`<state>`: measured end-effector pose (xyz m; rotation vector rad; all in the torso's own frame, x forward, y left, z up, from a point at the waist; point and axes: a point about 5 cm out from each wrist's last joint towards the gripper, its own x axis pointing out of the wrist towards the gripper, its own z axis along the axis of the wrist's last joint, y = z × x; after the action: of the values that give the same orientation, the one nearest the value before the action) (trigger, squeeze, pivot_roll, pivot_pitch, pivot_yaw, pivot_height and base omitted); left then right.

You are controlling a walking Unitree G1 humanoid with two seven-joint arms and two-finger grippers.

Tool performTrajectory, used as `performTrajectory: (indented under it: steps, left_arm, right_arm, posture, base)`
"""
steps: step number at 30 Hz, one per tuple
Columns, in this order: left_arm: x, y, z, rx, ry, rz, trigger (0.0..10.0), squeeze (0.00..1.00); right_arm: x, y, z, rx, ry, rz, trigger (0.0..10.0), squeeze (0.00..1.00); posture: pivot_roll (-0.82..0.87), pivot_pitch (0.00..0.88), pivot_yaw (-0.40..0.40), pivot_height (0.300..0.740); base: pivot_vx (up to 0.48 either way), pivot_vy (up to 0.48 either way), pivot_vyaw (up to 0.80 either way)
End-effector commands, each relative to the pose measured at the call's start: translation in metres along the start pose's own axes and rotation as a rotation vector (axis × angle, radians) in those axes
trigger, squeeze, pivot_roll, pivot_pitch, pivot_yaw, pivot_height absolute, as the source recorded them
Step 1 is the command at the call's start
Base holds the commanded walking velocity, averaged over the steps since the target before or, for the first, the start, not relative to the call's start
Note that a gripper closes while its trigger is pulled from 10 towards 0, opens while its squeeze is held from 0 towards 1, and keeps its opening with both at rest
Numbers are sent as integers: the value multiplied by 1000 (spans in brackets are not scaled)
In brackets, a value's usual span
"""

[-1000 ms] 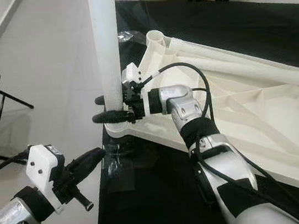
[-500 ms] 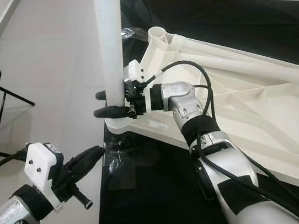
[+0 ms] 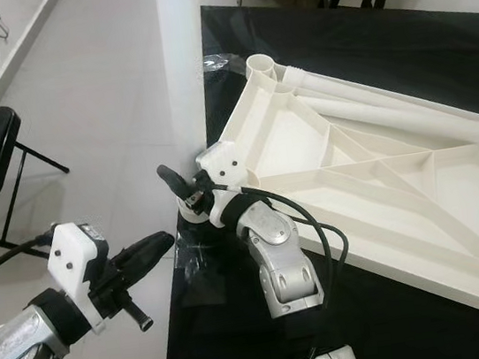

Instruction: Building children table

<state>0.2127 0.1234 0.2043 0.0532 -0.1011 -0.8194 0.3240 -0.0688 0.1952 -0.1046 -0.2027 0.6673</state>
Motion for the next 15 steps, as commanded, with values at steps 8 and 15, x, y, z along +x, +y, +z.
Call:
performTrajectory:
  steps: [8,15]
  left_arm:
    - [2,-3,-1,-6,-5,-22,10000,0]
    - [3,-7,-1,-13,-9,-32,10000,0]
  right_arm:
    - [-1,5,-28,46,170,99,10000,0]
    - [11,-5,14,23,59,467,10000,1000]
  posture:
    - [56,238,-106,740]
    - [82,257,-114,740]
  base:
    - [0,0,0]
    - [0,0,0]
